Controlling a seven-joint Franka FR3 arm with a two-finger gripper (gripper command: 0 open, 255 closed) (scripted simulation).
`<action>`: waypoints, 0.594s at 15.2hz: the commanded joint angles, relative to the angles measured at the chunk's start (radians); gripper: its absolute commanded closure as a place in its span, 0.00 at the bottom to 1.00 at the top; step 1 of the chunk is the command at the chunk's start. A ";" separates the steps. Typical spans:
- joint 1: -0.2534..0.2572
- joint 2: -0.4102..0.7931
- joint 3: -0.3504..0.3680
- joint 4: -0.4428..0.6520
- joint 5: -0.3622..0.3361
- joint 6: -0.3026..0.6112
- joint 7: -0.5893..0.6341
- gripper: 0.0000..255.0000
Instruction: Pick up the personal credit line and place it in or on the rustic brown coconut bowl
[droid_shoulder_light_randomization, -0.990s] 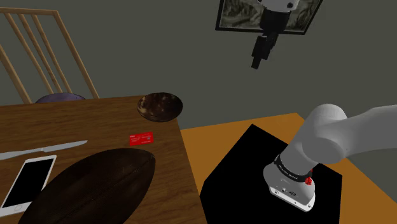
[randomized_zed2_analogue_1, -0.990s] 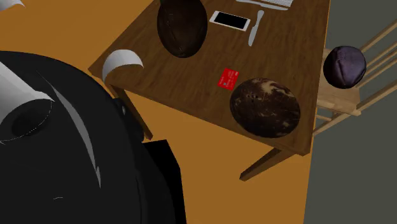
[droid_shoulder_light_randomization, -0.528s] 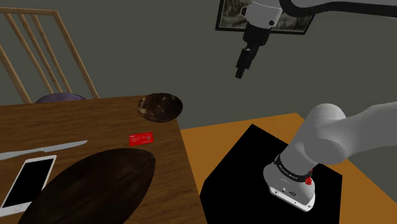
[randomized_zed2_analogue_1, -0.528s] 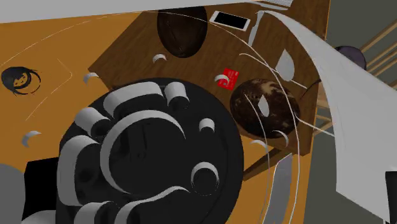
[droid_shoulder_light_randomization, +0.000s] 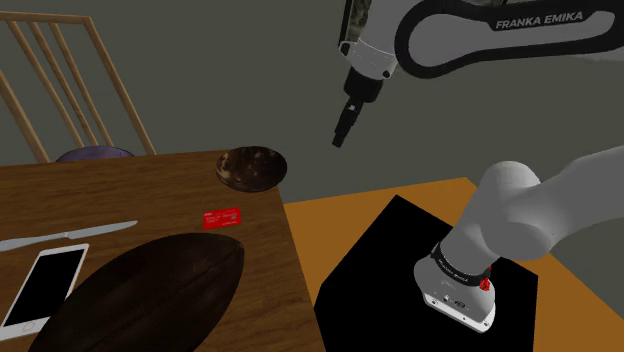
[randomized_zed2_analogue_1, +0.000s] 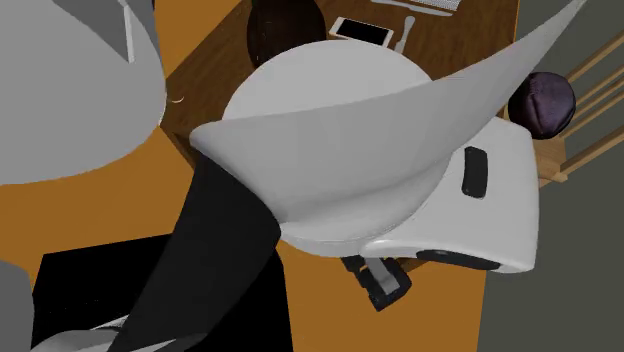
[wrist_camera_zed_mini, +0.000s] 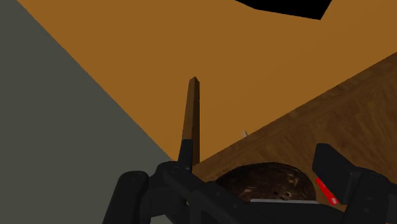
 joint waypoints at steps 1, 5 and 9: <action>0.027 0.039 0.000 -0.025 0.022 0.096 -0.033 0.00; 0.087 0.140 0.001 -0.042 0.072 0.269 -0.102 0.00; 0.155 0.256 -0.001 -0.035 0.134 0.433 -0.185 0.00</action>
